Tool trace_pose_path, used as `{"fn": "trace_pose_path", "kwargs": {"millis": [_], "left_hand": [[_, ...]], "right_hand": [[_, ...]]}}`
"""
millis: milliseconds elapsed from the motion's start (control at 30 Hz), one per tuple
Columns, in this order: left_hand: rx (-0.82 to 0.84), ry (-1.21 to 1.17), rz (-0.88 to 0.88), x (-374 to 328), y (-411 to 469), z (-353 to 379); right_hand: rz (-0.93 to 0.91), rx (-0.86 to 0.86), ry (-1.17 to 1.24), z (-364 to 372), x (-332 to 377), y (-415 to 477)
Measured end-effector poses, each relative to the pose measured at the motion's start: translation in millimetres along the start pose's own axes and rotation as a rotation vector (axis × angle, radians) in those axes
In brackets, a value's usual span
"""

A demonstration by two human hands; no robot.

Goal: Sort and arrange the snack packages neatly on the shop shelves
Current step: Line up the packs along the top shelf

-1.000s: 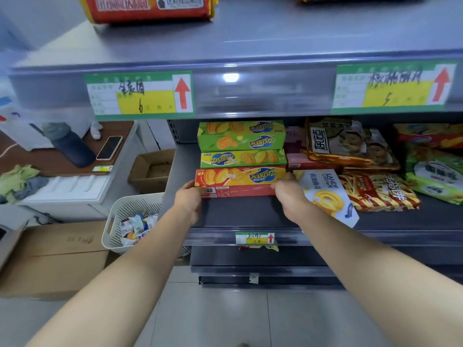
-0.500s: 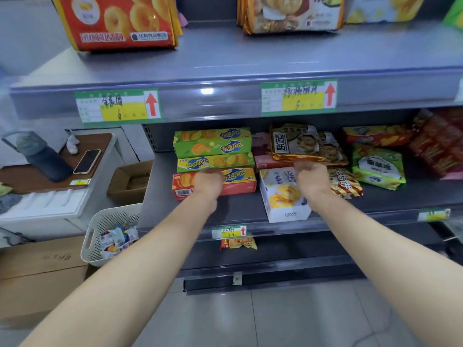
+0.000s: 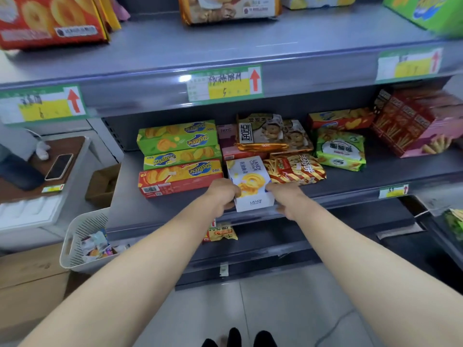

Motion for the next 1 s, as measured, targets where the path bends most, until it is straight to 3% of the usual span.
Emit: {"fn": "trace_pose_path", "kwargs": {"millis": [100,367,633,1000], "left_hand": [[-0.004,-0.023,0.013,1.3,0.4,5.0],[0.021,-0.073,-0.038,4.0,-16.8,13.4],[-0.293,0.153,0.036,-16.2,-29.1,-0.6],[-0.161,0.186,0.165,-53.6,-72.2,25.4]], "right_hand": [[0.084,0.098,0.129,4.0,-8.6,6.0],[0.097,0.150,0.249,-8.6,-14.1,11.9],[0.004,0.209,0.179,-27.7,-3.0,-10.4],[-0.220,0.141,0.178,-66.8,21.6,-70.3]]}}
Point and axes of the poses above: each hand's wrist, its own y-axis towards the middle knuckle, its own z-axis out of the palm, x = y × z, the point moved 2 cm from there along y, towards the middle knuckle, and after that the axes turned 13 degrees about x, right-handed, at the moved point
